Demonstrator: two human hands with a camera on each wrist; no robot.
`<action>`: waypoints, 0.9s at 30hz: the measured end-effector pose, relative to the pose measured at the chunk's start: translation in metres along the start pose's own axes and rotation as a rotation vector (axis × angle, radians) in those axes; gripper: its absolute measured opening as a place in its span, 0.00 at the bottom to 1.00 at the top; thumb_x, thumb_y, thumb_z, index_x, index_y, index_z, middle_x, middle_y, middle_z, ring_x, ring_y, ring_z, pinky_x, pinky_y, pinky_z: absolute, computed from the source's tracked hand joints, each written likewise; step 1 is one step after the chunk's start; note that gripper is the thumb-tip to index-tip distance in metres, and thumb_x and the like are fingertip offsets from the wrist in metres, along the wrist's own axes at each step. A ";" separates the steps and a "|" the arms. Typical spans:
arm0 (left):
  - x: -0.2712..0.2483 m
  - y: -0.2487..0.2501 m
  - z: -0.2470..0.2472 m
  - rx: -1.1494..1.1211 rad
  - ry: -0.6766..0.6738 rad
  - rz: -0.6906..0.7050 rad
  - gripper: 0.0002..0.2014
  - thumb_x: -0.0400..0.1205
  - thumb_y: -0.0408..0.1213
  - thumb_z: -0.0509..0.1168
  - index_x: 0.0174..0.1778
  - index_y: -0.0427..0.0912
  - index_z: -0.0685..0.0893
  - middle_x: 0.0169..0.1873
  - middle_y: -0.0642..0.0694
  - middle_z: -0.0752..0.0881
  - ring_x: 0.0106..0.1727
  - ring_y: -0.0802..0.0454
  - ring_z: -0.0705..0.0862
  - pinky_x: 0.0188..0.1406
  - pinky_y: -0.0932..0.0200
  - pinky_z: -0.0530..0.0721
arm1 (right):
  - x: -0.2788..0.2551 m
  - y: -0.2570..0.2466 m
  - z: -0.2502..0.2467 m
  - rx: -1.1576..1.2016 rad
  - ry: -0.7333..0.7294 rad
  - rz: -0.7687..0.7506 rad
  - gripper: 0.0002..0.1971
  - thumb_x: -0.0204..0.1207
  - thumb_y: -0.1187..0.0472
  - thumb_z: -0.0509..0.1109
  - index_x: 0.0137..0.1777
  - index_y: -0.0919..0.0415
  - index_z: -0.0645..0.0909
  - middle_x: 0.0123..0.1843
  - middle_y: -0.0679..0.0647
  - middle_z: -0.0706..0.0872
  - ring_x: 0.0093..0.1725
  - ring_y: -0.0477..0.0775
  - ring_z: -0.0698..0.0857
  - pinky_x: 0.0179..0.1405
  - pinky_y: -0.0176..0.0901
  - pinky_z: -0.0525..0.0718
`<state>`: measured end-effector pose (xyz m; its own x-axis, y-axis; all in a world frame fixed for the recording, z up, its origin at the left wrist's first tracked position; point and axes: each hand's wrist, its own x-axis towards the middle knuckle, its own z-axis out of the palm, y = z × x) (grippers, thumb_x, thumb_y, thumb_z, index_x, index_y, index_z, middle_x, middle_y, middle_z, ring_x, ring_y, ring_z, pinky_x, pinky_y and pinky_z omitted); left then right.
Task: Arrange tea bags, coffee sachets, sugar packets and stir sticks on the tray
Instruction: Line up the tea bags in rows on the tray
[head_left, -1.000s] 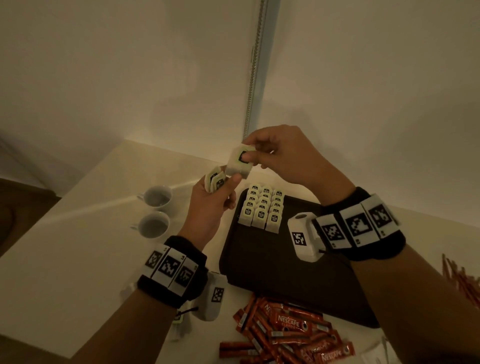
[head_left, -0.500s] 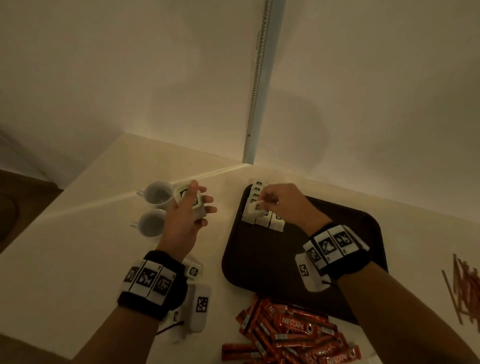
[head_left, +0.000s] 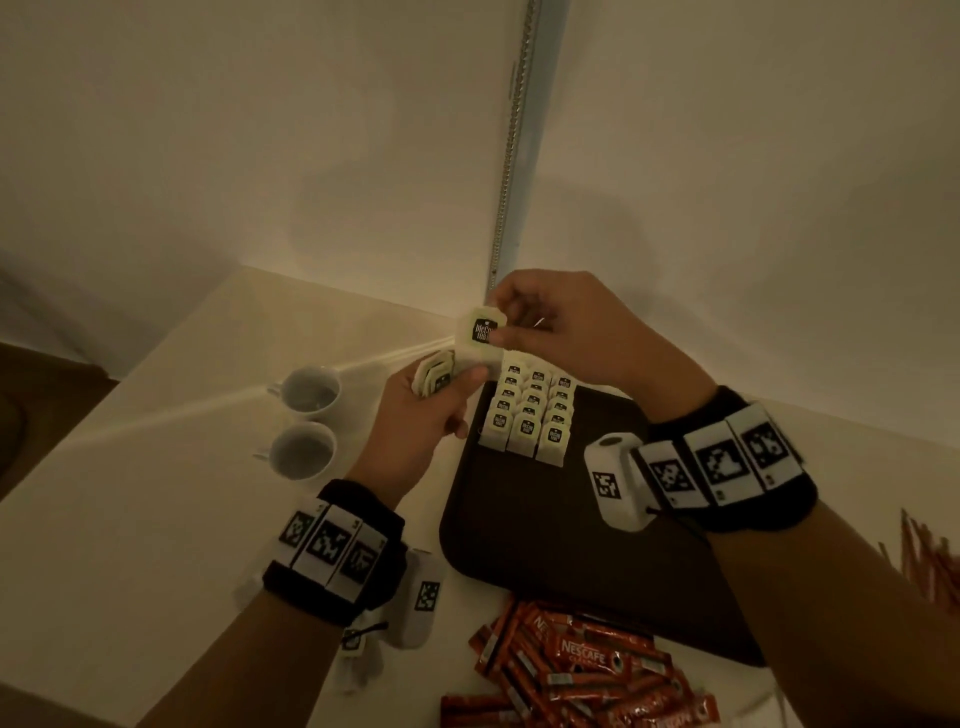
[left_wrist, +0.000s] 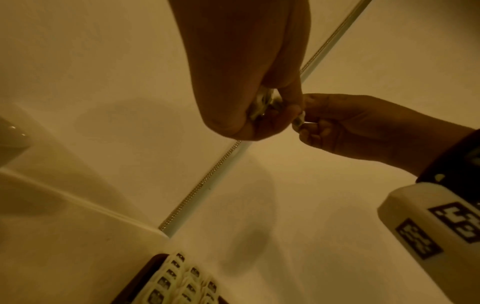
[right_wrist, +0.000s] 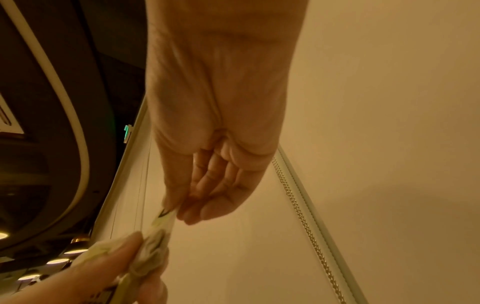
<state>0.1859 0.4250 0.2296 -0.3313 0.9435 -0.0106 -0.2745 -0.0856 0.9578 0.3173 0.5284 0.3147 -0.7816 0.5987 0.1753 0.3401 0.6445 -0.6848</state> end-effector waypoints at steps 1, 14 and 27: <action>0.000 0.002 0.001 -0.023 0.010 0.006 0.05 0.70 0.40 0.72 0.39 0.46 0.86 0.32 0.37 0.78 0.24 0.57 0.72 0.20 0.63 0.74 | 0.000 -0.001 -0.002 0.014 0.011 0.011 0.06 0.73 0.61 0.76 0.47 0.54 0.83 0.36 0.46 0.85 0.35 0.39 0.83 0.38 0.25 0.80; -0.006 0.010 0.003 0.025 0.013 0.037 0.07 0.76 0.30 0.70 0.40 0.48 0.86 0.30 0.49 0.85 0.24 0.57 0.75 0.20 0.64 0.75 | 0.001 -0.010 -0.005 0.028 0.069 0.003 0.02 0.73 0.59 0.75 0.43 0.53 0.84 0.34 0.42 0.85 0.33 0.39 0.83 0.35 0.25 0.77; -0.003 -0.006 -0.038 -0.155 0.196 -0.265 0.24 0.73 0.62 0.58 0.44 0.43 0.84 0.38 0.47 0.90 0.38 0.52 0.89 0.21 0.68 0.76 | -0.038 0.101 0.076 0.084 -0.215 0.494 0.06 0.76 0.66 0.71 0.51 0.66 0.83 0.45 0.54 0.87 0.41 0.45 0.83 0.38 0.27 0.81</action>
<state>0.1542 0.4109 0.2126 -0.3930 0.8615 -0.3216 -0.5026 0.0916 0.8596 0.3413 0.5349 0.1846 -0.6316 0.7044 -0.3239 0.6578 0.2658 -0.7048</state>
